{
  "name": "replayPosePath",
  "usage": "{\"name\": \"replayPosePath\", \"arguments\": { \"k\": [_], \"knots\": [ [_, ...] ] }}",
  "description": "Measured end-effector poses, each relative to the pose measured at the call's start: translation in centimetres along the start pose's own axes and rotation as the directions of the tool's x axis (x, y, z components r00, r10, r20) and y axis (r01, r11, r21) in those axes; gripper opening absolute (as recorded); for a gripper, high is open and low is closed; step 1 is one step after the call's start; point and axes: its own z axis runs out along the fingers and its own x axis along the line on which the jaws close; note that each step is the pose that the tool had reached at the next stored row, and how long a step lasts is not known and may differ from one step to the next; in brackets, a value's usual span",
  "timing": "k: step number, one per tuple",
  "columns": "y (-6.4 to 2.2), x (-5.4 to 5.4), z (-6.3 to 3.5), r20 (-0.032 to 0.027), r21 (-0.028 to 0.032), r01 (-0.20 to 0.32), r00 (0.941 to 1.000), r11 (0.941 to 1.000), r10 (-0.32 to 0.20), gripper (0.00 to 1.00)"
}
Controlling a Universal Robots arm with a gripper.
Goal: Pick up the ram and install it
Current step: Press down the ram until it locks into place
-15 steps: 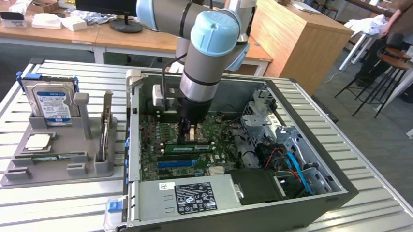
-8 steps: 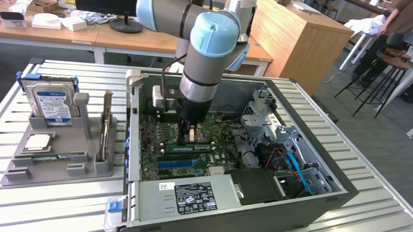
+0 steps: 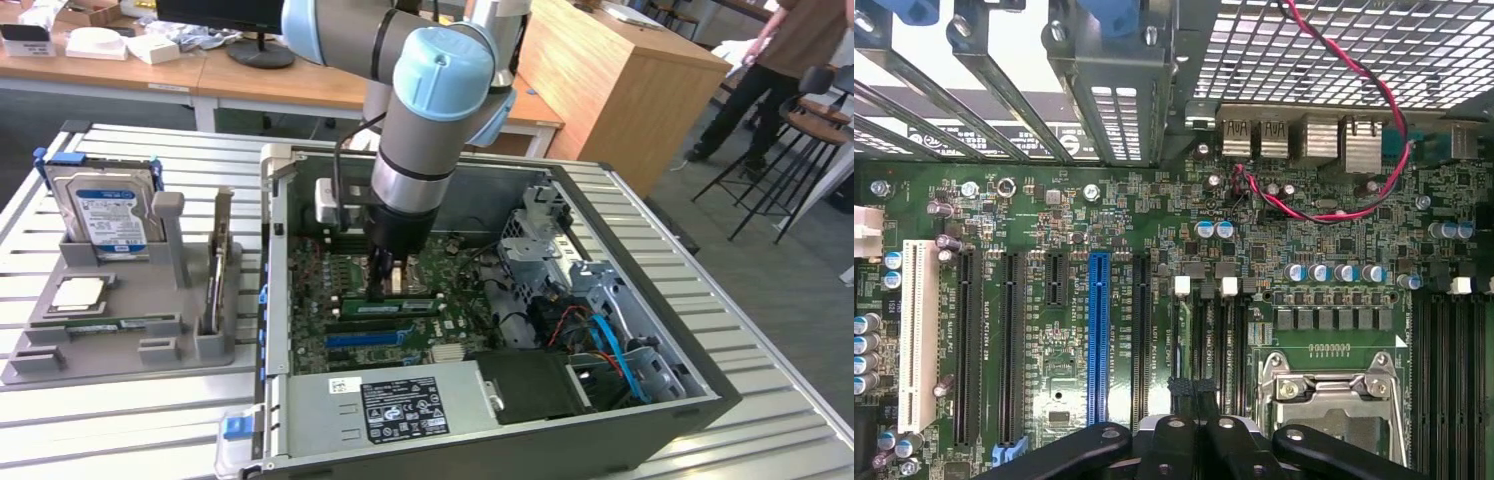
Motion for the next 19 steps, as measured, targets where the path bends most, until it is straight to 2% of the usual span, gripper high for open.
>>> {"name": "replayPosePath", "arguments": {
  "k": [19],
  "knots": [
    [-0.01,0.13,0.38,0.0,0.0005,0.0,1.0,1.0,0.0,0.1]
  ]
}}
